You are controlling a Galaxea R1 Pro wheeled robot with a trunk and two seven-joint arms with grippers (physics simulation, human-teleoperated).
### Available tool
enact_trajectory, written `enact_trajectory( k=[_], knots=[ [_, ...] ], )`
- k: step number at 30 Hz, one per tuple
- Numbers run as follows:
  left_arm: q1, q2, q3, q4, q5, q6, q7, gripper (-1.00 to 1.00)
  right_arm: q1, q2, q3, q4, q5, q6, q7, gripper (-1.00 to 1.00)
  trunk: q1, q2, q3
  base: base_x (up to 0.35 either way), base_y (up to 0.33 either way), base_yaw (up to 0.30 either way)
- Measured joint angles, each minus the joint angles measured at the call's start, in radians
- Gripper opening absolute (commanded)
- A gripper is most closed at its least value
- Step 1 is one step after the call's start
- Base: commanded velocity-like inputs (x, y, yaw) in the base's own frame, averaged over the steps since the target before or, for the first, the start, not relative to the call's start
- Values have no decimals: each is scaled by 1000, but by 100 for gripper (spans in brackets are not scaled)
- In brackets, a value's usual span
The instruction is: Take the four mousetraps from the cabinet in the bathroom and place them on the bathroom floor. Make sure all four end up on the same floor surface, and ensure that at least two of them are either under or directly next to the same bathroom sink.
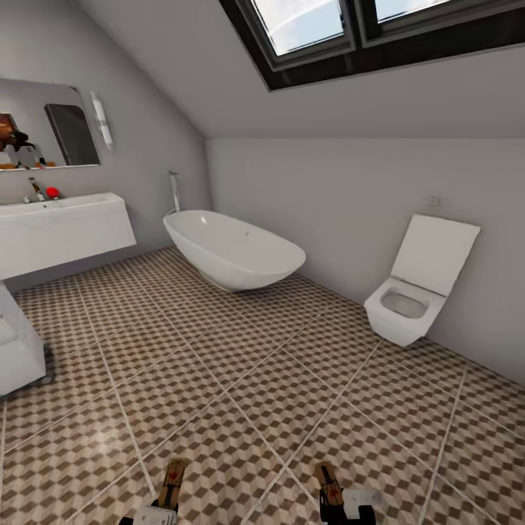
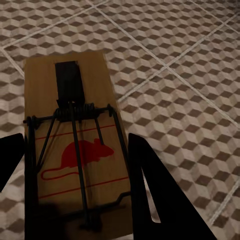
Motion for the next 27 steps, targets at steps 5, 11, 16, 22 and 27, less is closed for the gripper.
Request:
enact_trajectory(
  k=[5,11,16,22,27],
  knots=[
    [0,0,0,0,0,0,0,-100,0,0,0,0,0,0,0,-100,0,0,-2,0,0,207],
    [0,0,0,0,0,0,0,-100,0,0,0,0,0,0,0,-100,0,0,-2,0,0,241],
    [0,0,0,0,0,0,0,-100,0,0,0,0,0,0,0,-100,0,0,-2,111,-40,228],
    [0,0,0,0,1,0,0,-100,0,0,0,0,0,0,0,-100,-1,0,-2,306,-12,51],
    [0,0,0,0,1,0,0,-100,0,0,0,0,0,0,0,-100,-1,0,-2,331,-1,3]
  ],
)
